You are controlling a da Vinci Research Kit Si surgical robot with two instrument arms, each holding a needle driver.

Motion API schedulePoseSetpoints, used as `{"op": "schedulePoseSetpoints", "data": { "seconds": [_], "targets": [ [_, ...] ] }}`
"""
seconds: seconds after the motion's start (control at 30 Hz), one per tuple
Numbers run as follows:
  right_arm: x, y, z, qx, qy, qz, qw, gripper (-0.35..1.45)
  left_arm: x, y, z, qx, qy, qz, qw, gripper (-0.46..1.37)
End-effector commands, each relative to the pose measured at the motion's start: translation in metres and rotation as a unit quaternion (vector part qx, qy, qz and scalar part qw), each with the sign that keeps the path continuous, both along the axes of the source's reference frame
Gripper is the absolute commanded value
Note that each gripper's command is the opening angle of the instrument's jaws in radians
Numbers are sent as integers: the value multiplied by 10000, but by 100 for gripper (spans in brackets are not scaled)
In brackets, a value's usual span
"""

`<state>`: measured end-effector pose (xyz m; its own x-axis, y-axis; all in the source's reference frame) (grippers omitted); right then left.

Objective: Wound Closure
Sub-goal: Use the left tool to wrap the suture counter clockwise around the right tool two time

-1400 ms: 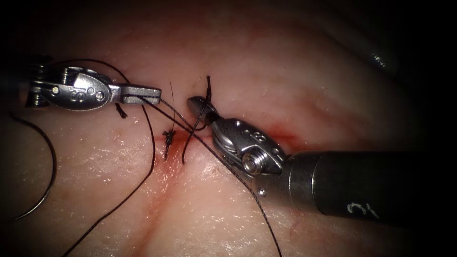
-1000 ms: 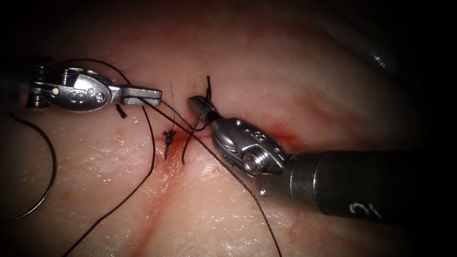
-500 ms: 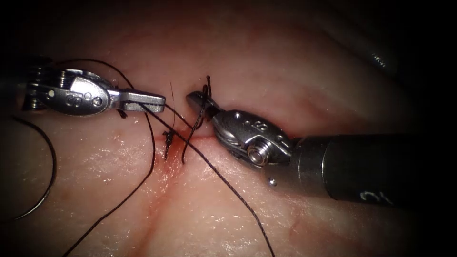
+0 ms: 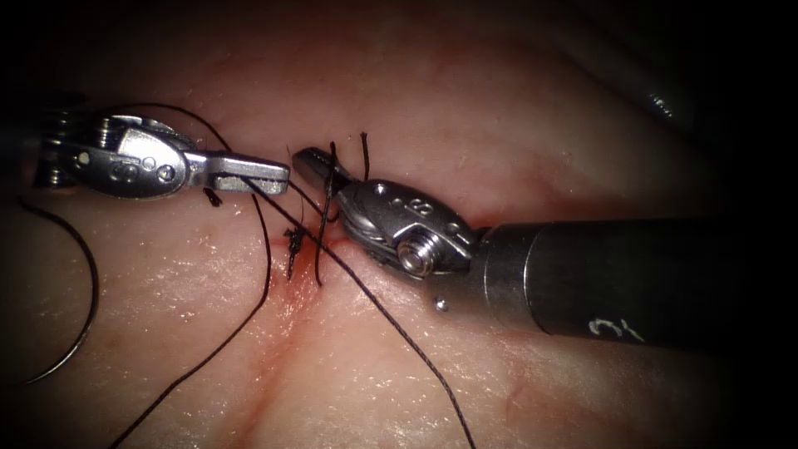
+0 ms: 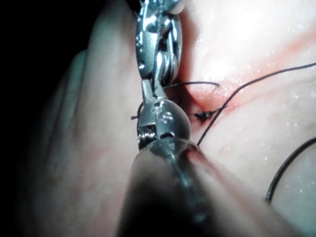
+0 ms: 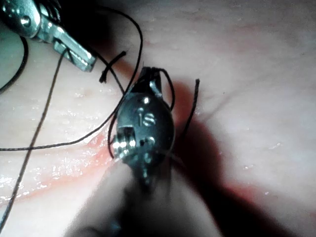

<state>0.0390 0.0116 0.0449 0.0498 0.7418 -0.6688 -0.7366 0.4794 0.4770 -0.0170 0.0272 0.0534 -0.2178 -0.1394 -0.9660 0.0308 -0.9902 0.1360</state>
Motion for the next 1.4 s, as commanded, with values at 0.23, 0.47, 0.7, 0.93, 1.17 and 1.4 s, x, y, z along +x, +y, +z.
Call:
{"op": "schedulePoseSetpoints", "data": {
  "seconds": [0.23, 0.47, 0.7, 0.93, 1.17, 1.4],
  "targets": [
    [-6, 5, 6, -213, 432, -637, 9968, -35, 0, 9, -4, 303, -737, 439, 9959, -35],
    [-9, 9, 11, -258, 893, -1037, 9903, -35, 1, 27, -12, 588, -1438, 829, 9844, -35],
    [-2, 8, 12, -375, 1222, -1398, 9819, -35, -8, 43, -17, 660, -1936, 1105, 9726, -35],
    [7, 2, 6, -635, 1490, -1552, 9745, -35, -17, 57, -17, 1224, -2223, 1334, 9580, -35],
    [9, -1, -2, -755, 1558, -1508, 9733, 6, -8, 72, -17, 1493, -2303, 1417, 9511, -35],
    [10, -4, -4, -883, 1522, -1588, 9715, 103, -3, 79, -5, 1594, -2513, 1614, 9409, -35]
  ]
}}
